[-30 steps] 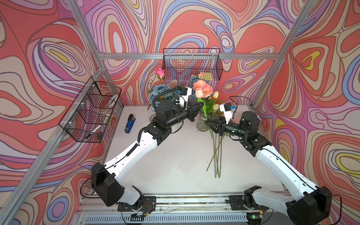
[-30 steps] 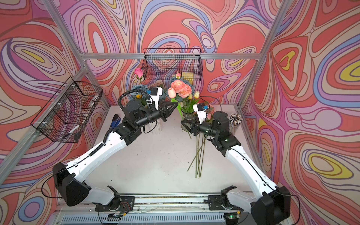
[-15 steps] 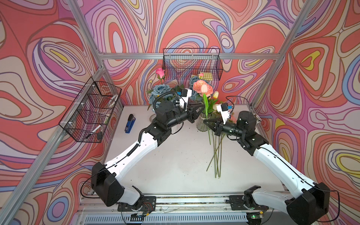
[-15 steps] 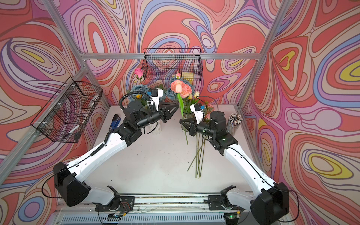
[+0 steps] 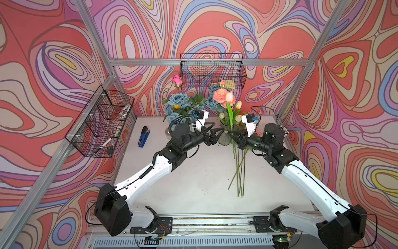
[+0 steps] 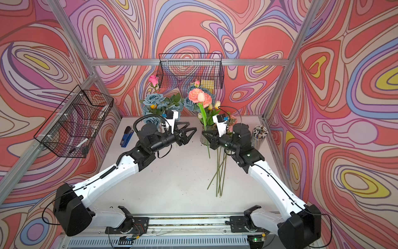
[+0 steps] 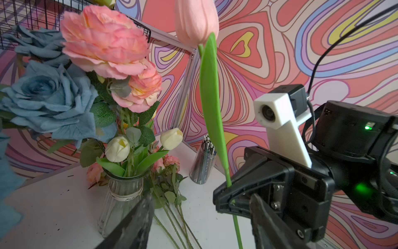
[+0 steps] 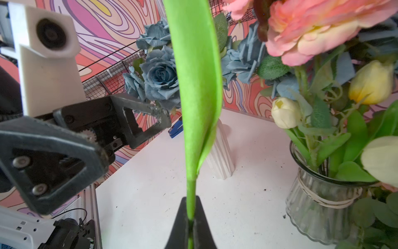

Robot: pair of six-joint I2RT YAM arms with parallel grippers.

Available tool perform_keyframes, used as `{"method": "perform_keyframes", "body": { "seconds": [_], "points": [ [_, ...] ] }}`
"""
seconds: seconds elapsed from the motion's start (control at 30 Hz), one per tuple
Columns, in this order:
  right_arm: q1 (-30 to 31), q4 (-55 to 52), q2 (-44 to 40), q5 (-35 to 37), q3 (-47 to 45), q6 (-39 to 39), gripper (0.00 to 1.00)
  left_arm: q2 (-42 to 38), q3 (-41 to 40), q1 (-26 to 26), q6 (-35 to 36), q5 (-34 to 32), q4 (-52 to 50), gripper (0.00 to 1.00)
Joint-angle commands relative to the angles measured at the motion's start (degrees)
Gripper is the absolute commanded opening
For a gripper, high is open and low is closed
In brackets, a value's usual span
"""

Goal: Pick out pink flowers from the vase
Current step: Pick up the flower from the vase, then place the flower at the center of the board.

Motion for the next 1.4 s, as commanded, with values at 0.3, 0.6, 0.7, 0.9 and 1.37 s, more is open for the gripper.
{"method": "perform_keyframes", "body": {
  "seconds": [0.3, 0.6, 0.7, 0.9, 1.37],
  "points": [
    [-0.05, -7.06, -4.60, 22.40, -0.83, -1.28, 0.00, 0.26, -6.94, -0.03, 0.26, 0.12, 9.34, 0.84],
    [-0.12, -13.42, -4.77, 44.94, -3.71, 2.44, 0.00, 2.42, -10.42, -0.28, -1.67, 0.50, 12.92, 0.91],
    [-0.30, -14.50, -3.55, 47.32, -4.40, 3.59, 0.00, 2.68, -11.38, -0.77, -1.44, 0.09, 13.61, 0.96],
    [-1.19, -16.25, 1.66, 46.00, -4.40, 5.04, 0.00, 3.48, -13.62, -1.77, -0.65, -0.65, 14.84, 1.00],
    [-6.59, -13.47, 19.73, 30.27, -3.15, 5.61, 0.00, 6.09, -18.65, -3.81, 1.54, -1.78, 18.85, 1.00]
  ]
}}
